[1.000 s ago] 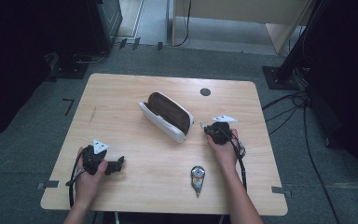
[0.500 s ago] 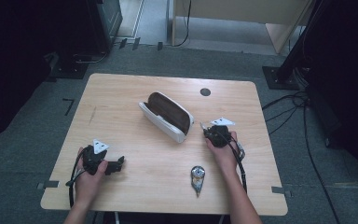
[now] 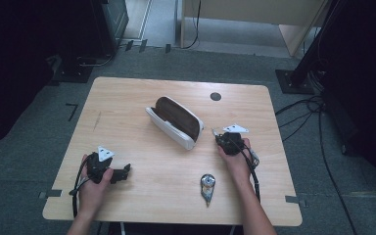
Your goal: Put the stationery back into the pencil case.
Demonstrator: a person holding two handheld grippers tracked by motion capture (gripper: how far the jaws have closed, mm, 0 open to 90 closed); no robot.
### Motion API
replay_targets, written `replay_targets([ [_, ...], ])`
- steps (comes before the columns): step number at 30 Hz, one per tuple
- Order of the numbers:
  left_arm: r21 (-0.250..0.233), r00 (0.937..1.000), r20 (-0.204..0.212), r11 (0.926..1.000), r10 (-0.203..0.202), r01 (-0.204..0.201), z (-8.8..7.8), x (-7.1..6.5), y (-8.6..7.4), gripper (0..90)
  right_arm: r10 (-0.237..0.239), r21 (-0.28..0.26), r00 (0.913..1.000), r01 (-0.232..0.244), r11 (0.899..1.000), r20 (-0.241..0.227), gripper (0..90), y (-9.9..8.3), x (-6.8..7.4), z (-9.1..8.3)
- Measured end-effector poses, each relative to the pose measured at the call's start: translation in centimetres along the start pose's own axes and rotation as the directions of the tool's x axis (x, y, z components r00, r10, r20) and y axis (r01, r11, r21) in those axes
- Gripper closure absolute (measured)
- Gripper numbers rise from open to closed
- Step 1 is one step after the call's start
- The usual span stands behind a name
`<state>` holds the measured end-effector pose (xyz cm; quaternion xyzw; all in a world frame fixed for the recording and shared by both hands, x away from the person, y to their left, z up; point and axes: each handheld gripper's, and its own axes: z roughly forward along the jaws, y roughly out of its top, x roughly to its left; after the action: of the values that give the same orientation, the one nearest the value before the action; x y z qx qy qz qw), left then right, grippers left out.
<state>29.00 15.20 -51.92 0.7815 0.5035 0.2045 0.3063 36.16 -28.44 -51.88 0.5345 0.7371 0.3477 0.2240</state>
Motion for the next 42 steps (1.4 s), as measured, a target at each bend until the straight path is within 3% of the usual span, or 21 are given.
replay_targets([
  [8, 0.0, 1.0, 0.0, 1.0, 0.0, 0.0, 0.0, 0.0, 0.0, 0.9, 0.026, -0.034, 0.9994, -0.027, 0.999, -0.021, 80.5, 0.0, -0.1, -0.5],
  [16, 0.0, 1.0, 0.0, 1.0, 0.0, 0.0, 0.0, 0.0, 0.0, 0.9, 0.051, -0.085, 0.9968, -0.057, 0.995, -0.061, 80.5, 1.2, 0.0, -2.1],
  [42, 0.0, 1.0, 0.0, 1.0, 0.0, 0.0, 0.0, 0.0, 0.0, 0.9, 0.037, -0.167, 0.992, -0.057, 0.984, -0.12, 80.5, 5.8, 1.2, -5.4],
])
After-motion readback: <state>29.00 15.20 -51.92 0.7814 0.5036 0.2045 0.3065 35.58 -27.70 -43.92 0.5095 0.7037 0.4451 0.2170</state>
